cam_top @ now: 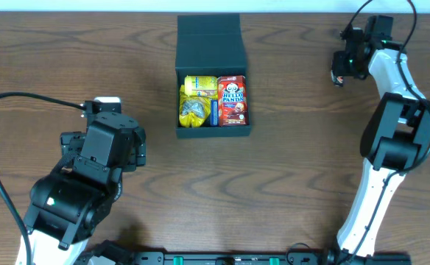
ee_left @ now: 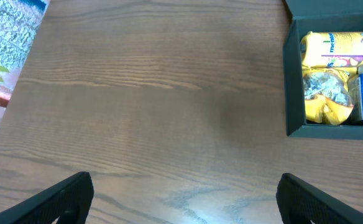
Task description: Pack container
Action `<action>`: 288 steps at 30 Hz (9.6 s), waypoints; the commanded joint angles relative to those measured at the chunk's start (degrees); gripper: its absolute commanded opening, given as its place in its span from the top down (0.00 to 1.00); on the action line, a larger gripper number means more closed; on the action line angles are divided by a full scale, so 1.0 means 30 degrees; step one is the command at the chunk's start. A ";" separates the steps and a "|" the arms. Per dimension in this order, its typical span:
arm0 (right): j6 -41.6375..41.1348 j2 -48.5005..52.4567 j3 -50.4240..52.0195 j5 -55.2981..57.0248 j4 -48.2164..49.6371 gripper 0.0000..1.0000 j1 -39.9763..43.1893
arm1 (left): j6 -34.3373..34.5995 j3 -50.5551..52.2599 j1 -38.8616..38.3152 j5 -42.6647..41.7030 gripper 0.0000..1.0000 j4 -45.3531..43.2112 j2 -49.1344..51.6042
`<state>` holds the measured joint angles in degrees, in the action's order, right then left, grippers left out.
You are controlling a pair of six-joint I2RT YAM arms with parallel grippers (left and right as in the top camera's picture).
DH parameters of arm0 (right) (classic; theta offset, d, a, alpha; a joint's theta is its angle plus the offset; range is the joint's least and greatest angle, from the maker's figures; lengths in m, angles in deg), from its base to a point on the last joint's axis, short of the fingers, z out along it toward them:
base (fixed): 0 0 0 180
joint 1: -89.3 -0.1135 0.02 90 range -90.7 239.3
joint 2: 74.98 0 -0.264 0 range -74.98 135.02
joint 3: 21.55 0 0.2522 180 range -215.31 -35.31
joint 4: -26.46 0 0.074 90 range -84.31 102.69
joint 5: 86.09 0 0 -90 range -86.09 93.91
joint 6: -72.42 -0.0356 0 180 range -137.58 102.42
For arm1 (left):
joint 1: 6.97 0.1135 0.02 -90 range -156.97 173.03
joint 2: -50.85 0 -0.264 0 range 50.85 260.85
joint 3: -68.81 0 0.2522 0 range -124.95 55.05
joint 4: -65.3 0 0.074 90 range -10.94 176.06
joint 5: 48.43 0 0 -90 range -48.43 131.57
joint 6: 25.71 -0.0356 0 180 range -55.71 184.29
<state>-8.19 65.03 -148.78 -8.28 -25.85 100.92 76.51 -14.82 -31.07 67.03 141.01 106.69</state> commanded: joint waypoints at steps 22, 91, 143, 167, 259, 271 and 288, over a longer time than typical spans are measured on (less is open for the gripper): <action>-0.8786 -0.3337 -0.1770 -0.3162 -0.1727 0.87 -1.0535 | 0.0219 -0.0124 0.0029 0.0000 0.05 0.0073 -0.0022; -0.9100 -0.3198 -0.1770 -0.2594 0.4670 0.99 -0.3432 | 0.4153 -0.0131 0.6783 -1.3012 0.90 -1.8557 1.1591; -1.7668 0.3657 -0.1770 -1.4039 1.2080 0.99 -0.6710 | 0.7329 -1.5795 0.7774 -2.6709 0.95 -1.2109 2.9463; -0.8969 -0.0947 -0.1785 -1.6007 0.6819 0.99 -0.6594 | -0.0678 -2.2199 0.7788 -2.6367 0.94 -0.3898 2.8137; -0.2404 -3.0112 2.0014 -0.3308 -0.4765 0.98 -1.0236 | -0.3993 0.4146 0.4845 -1.9169 0.94 0.0379 -0.4787; -0.9231 -3.3645 2.6104 -0.3592 -0.3504 0.01 -1.0244 | -0.2076 0.6455 0.4845 -2.0414 0.05 -0.0087 -0.4779; -1.1111 -3.3529 2.6724 -0.3570 -0.3570 0.01 -1.0236 | -0.2076 0.6455 0.4743 -1.7201 0.05 -0.0095 -0.4903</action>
<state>-40.65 -35.45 -68.87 -18.57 -36.58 70.47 70.11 4.37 -16.49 13.74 140.58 92.46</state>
